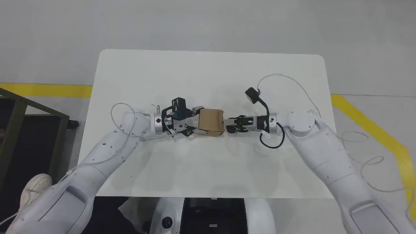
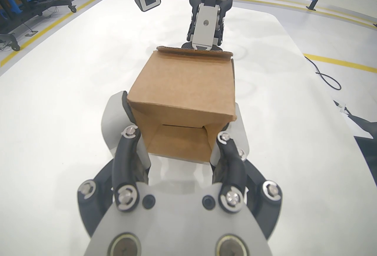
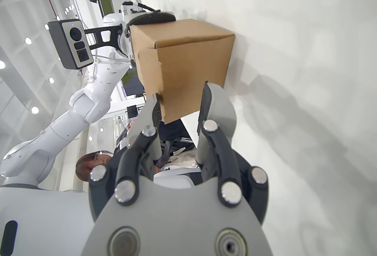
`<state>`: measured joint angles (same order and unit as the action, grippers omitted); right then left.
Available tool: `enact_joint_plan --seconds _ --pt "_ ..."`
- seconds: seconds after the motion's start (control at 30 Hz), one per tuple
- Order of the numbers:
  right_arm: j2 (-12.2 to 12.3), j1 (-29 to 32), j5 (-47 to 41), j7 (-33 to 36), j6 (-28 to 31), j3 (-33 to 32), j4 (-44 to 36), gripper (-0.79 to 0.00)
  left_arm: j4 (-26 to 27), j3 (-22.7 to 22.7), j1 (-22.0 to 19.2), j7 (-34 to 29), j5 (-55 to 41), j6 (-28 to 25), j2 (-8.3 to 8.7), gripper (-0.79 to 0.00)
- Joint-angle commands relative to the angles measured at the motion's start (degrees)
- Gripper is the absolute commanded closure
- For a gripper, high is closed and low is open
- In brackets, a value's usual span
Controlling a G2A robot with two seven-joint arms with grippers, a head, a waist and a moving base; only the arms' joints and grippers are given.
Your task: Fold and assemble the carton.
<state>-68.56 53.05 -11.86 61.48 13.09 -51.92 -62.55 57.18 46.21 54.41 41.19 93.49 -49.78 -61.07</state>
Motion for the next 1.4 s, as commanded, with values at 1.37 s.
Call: enact_joint_plan --seconds 1.37 --pt "0.55 0.48 3.39 -1.14 -3.34 -1.13 -2.33 -0.206 0.10 0.22 0.12 0.20 0.13 -0.09 0.12 -0.351"
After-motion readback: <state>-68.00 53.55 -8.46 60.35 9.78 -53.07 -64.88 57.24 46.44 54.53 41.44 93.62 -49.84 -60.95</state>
